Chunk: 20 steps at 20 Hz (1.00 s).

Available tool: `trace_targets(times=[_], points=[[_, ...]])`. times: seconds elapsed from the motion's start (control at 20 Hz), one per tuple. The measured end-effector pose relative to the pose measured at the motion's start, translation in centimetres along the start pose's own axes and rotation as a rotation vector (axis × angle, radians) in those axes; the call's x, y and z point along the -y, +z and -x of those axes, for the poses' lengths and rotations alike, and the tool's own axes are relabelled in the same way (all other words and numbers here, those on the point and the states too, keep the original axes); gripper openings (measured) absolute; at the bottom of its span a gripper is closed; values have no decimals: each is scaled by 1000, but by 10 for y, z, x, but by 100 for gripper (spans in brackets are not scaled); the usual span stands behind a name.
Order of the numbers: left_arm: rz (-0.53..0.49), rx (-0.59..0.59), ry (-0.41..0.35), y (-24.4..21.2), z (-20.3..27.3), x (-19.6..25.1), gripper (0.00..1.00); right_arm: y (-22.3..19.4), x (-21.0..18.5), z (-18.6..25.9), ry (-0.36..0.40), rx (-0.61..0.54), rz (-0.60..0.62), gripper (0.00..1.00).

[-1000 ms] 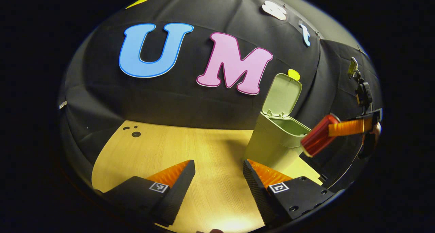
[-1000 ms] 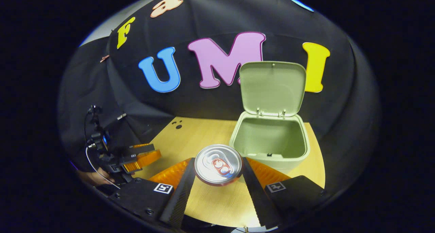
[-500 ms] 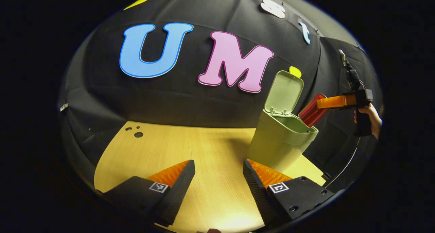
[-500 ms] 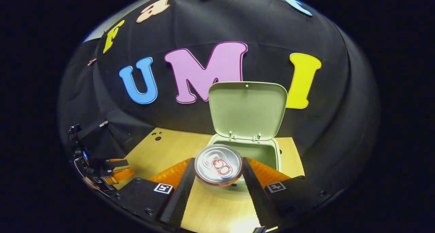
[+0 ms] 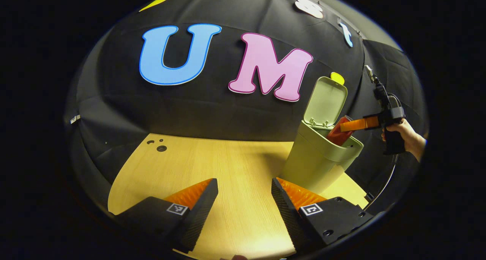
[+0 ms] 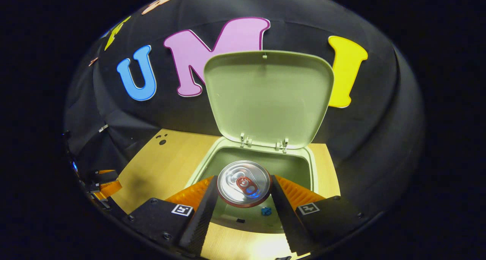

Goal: Press the lid of the desktop garbage bin to open it, pick up the crumpled paper on the desktop and throw it into the bin, then pick up the pop can on the desktop and drop it into the bin, and finally close the garbage bin lid.

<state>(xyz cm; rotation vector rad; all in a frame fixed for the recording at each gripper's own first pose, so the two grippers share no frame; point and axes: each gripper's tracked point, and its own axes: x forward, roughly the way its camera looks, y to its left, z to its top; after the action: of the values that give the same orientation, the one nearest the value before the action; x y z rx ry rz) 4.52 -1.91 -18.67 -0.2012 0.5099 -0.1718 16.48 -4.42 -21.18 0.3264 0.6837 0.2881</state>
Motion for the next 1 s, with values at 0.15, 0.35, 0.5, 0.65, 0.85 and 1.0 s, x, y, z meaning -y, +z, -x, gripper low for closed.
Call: trace_targets(times=[0.15, 0.35, 0.5, 0.65, 0.85, 1.0], points=[[6, -2, 11, -1, -2, -1, 92, -17, 2, -12, 9, -36, -14, 85], [12, -5, 27, -2, 0, -2, 92, -23, 6, -18, 12, -49, -26, 84], [16, -11, 33, -5, 2, -1, 92, -18, 5, -13, 23, -30, -42, 81], [7, -16, 37, -8, 4, 1, 92, -18, 5, -7, 25, -18, -47, 81], [-2, -12, 33, -10, 10, 4, 92, -13, 3, 10, 26, 8, -60, 82], [7, -13, 24, -13, 15, 7, 92, -6, 2, 25, 13, 37, -50, 86]])
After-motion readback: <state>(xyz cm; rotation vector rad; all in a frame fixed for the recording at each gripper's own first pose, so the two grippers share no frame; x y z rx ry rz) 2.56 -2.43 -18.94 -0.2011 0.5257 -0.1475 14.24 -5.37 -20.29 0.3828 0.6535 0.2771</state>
